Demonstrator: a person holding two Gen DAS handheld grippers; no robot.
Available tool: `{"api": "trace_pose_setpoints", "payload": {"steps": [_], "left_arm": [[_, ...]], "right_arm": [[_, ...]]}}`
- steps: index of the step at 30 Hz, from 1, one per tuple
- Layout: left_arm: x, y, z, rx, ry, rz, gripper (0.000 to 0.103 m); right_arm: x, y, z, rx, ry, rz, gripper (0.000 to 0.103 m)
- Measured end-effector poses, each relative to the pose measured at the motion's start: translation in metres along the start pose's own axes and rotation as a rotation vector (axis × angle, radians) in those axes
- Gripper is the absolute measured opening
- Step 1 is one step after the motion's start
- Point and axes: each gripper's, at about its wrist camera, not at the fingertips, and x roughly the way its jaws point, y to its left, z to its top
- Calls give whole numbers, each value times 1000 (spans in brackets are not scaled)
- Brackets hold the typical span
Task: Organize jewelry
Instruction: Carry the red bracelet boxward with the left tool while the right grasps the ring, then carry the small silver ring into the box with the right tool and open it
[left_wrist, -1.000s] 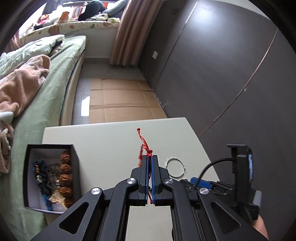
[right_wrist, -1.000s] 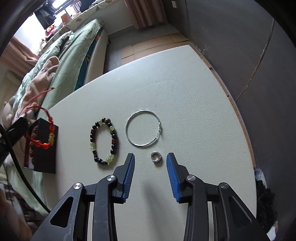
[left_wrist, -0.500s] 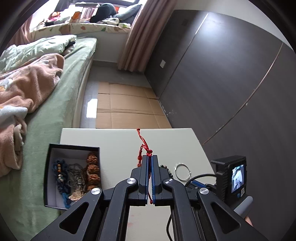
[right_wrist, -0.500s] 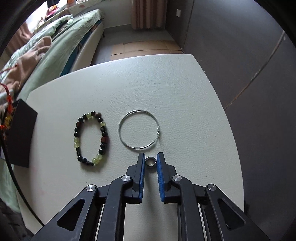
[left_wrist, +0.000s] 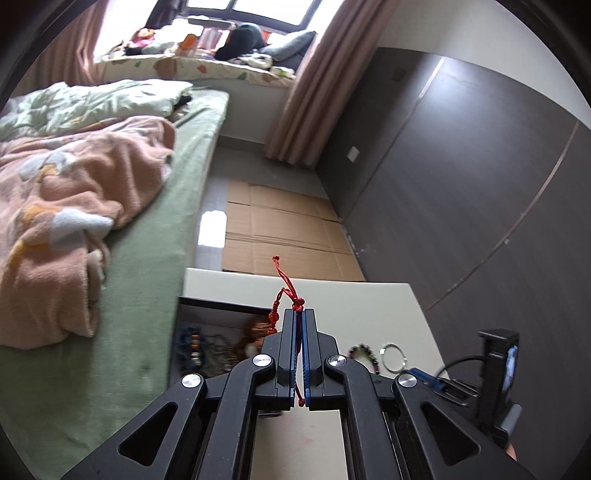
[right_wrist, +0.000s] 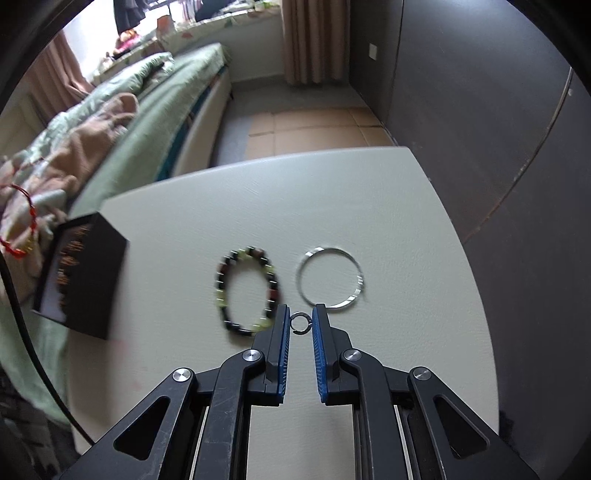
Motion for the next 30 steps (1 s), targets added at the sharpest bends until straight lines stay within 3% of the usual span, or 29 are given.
{"api": "trace_pose_setpoints", "payload": {"steps": [7,10,12,13,14,20,30], "left_arm": [[14,26,1,-61,61,5,3],[15,36,1,-95,70,44,5],[15,42,1,-98,77,72,26],[14,44,1,-105,78,65,54],[12,46,1,-115,69,56,69],[-4,55,5,-123,42,60,70],[-20,65,6,-68,43,115,70]], "right_arm": [[-8,28,5,-19,-53,75,14],[-13,39,7,-21,-80,124,14],[-20,45,7,-24,-105,148,14],[-25,48,7,-23,-119,169,14],[-27,51,8,-20,-126,194,14],[-34,80,12,-20,-147,332,14],[-25,139,12,-85,-175,473,14]]}}
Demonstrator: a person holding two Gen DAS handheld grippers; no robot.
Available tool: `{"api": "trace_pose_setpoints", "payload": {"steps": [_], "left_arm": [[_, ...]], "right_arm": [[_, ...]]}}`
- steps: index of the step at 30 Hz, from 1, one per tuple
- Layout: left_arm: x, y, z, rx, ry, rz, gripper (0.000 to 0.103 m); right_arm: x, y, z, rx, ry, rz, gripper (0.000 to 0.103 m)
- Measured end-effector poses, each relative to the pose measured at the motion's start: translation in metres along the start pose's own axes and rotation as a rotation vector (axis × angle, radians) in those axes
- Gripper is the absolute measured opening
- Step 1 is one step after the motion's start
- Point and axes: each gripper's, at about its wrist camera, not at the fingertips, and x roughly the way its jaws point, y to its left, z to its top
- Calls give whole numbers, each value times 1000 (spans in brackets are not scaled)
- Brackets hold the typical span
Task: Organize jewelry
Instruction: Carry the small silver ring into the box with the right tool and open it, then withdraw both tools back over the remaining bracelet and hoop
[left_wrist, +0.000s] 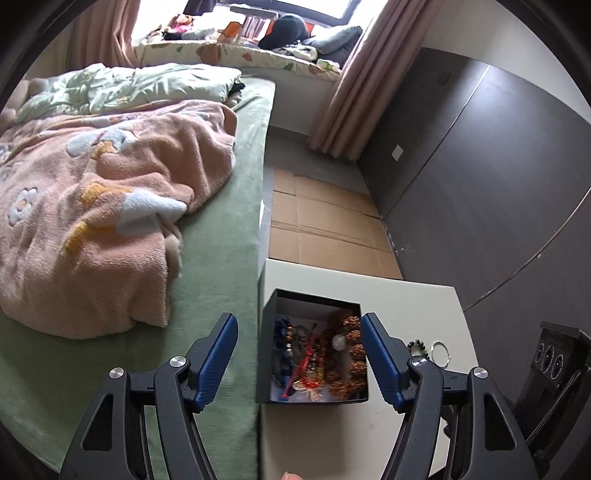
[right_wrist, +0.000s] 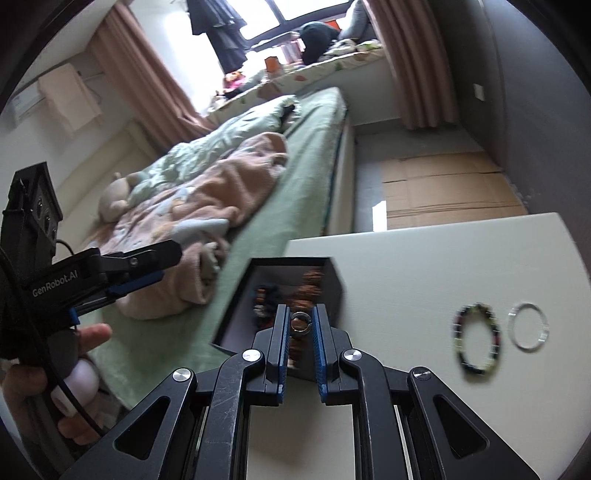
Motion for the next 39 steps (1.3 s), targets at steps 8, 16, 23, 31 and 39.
{"api": "trace_pose_setpoints", "payload": {"steps": [8,16,23,31,39], "left_arm": [[0,15,3,-22,-4,17,88],[-1,13,2,-58,-28,-27,103],[0,-13,-5,-21,-64,-68,103],[6,-59,-21,51,-122,-105,103],[17,-96,-33,110,-104,-118,103]], "right_arm": [[21,16,3,34,-13,149,16],[14,0,4,67,3,55,72],[-28,-39,-2,133,-23,-31,95],[-76,-76,-5,170,-69,-120,103],[-101,-109,-9,201,-99,-177,103]]}}
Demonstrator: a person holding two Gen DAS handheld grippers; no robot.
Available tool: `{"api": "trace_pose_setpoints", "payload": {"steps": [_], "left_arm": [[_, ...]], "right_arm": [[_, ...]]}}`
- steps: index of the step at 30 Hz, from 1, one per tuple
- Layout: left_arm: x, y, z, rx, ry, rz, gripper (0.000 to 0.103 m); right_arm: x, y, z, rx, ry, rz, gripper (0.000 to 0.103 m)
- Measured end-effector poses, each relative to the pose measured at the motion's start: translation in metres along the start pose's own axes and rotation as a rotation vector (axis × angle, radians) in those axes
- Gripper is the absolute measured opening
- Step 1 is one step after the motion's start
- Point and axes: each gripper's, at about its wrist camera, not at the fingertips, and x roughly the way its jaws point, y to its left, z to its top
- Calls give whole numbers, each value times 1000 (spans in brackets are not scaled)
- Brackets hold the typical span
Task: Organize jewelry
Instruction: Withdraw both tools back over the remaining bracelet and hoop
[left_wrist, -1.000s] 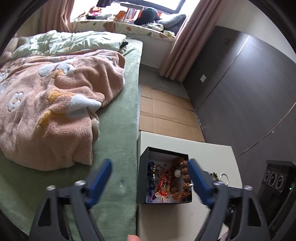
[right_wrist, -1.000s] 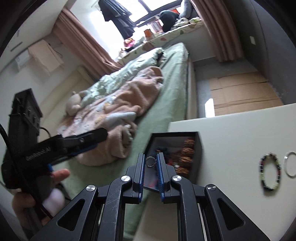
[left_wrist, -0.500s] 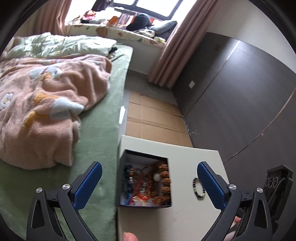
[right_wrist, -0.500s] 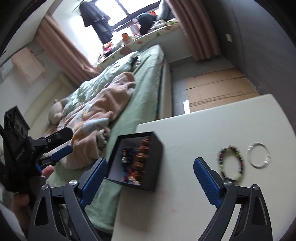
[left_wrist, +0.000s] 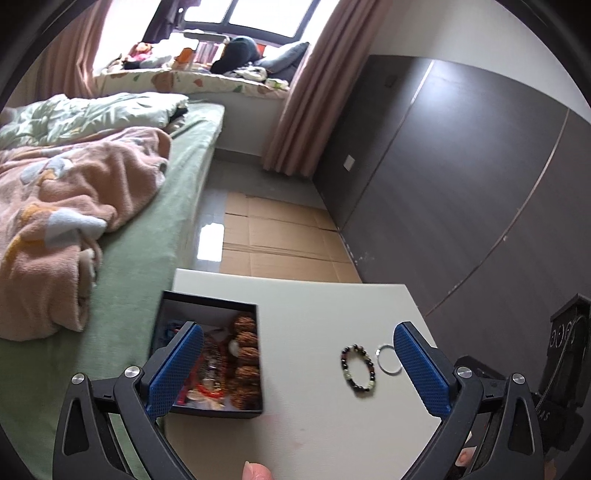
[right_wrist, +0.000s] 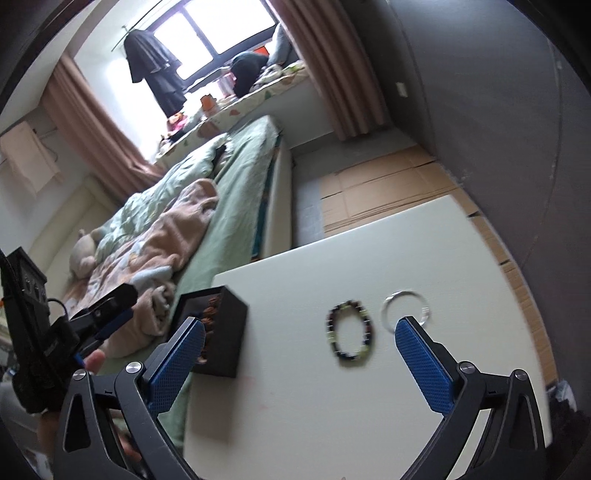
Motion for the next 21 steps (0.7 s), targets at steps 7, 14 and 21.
{"api": "trace_pose_setpoints", "payload": {"steps": [7,14,21], "left_arm": [[18,-32,-8,67,53,-25,103],[38,-51,-15,109,106,-33,103],[62,-68,-22,137,177,-33,103]], "right_arm": [[-14,-27,4,4,6,-27,103],[-21,-59,9,13,30,-86,103],[-23,-87,12,95,68,-130,103]]}}
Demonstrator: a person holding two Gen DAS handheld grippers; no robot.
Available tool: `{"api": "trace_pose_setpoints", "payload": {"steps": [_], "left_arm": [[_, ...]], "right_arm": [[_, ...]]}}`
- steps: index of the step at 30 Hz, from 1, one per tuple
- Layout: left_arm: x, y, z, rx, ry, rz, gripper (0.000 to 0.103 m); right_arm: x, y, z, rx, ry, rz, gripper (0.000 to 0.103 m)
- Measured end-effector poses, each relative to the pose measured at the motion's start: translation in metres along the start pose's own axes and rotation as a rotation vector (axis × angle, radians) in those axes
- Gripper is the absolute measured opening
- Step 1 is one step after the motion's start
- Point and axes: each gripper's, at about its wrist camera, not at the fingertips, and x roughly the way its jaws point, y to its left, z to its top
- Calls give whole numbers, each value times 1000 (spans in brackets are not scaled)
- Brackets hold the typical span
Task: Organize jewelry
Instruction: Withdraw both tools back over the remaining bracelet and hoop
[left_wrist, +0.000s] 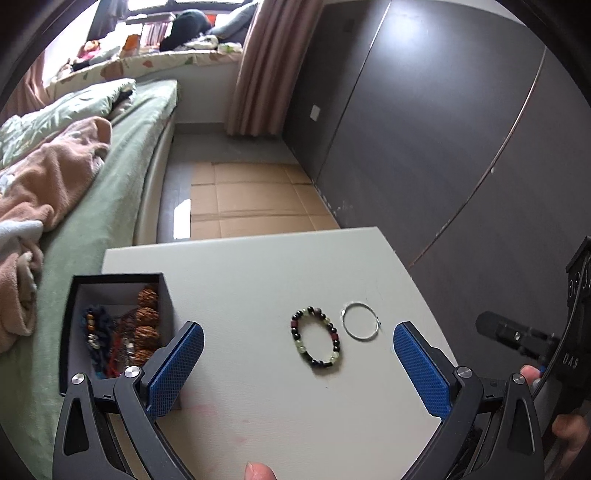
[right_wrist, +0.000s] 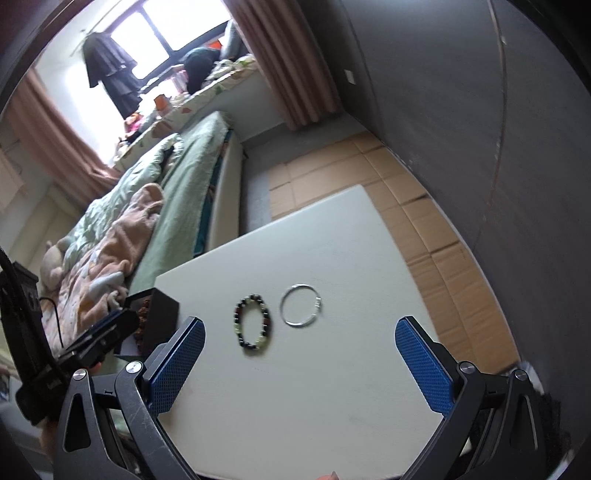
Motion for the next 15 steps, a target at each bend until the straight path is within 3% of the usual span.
{"api": "trace_pose_setpoints", "payload": {"steps": [7,9,11,15], "left_arm": [[27,-10,-3,23,62,-9,100],[34,-12,-5,25,73,-10,90],[45,-14,-6,30,107,-3,73],[70,-16,-12,41,172,22,54]], "right_arm": [[14,-23,7,99,27,-24,103],[17,-25,8,112,33,-24,103],[21,-25,9,117,34,-23,103],[29,-18,10,72,38,-47,103]]}}
